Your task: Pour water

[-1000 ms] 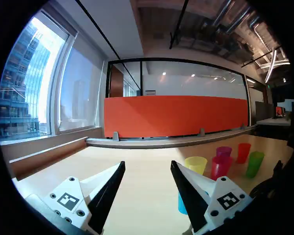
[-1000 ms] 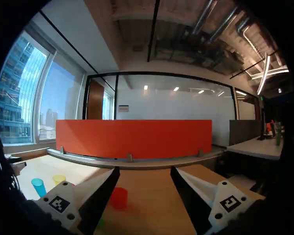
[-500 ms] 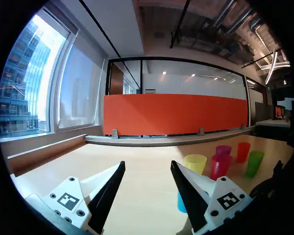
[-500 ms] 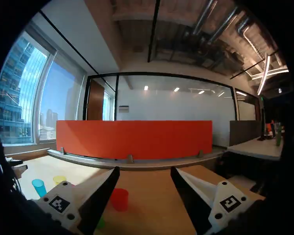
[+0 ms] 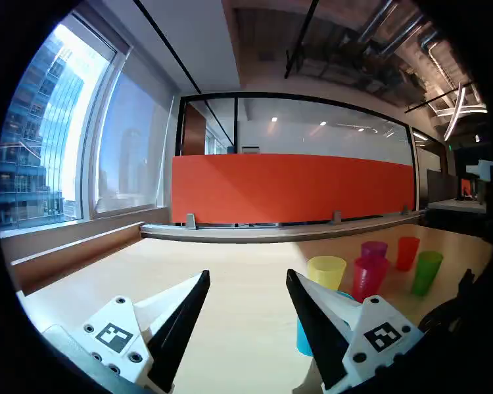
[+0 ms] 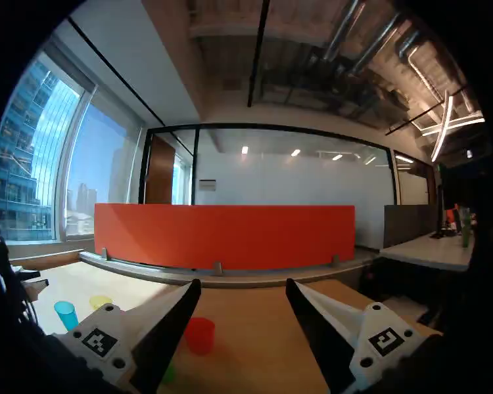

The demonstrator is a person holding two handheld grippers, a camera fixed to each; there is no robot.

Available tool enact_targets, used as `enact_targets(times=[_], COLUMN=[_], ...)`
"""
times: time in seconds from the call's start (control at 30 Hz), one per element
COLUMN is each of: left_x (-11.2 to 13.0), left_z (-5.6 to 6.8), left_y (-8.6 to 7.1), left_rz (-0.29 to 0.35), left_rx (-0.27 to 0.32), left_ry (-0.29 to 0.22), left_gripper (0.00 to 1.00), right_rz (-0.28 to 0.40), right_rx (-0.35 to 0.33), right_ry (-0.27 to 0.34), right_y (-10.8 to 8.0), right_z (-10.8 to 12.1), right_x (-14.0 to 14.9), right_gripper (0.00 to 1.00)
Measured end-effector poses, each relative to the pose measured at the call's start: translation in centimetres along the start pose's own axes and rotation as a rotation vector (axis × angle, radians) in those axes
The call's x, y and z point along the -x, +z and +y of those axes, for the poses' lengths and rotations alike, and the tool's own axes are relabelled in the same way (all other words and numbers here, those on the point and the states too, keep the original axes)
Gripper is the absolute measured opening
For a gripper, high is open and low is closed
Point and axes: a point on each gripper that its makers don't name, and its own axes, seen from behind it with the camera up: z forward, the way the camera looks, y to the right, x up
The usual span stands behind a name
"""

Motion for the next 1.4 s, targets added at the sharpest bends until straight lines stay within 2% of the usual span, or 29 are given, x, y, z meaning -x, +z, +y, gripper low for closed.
enact_targets(times=[0.47,0.93,1.4], left_x=[0.1,0.1,0.1], left_z=[0.1,0.1,0.1], left_y=[0.0,-0.1,-0.1], left_rz=[-0.001,-0.002,-0.002], left_rx=[0.002,0.002,0.002], left_ry=[0.003,0.004,0.004], left_gripper=[0.86,0.86,0.86], right_rz=[0.003,0.020,0.036], right_rx=[0.000,-0.024,-0.029], right_ry=[-0.005,-0.041,-0.091], right_y=[-0.3,-0.7,0.5], right_z=[0.1,-0.1,0.4], right_x=[-0.1,0.0,1.3], right_gripper=[1.00,1.00,1.00])
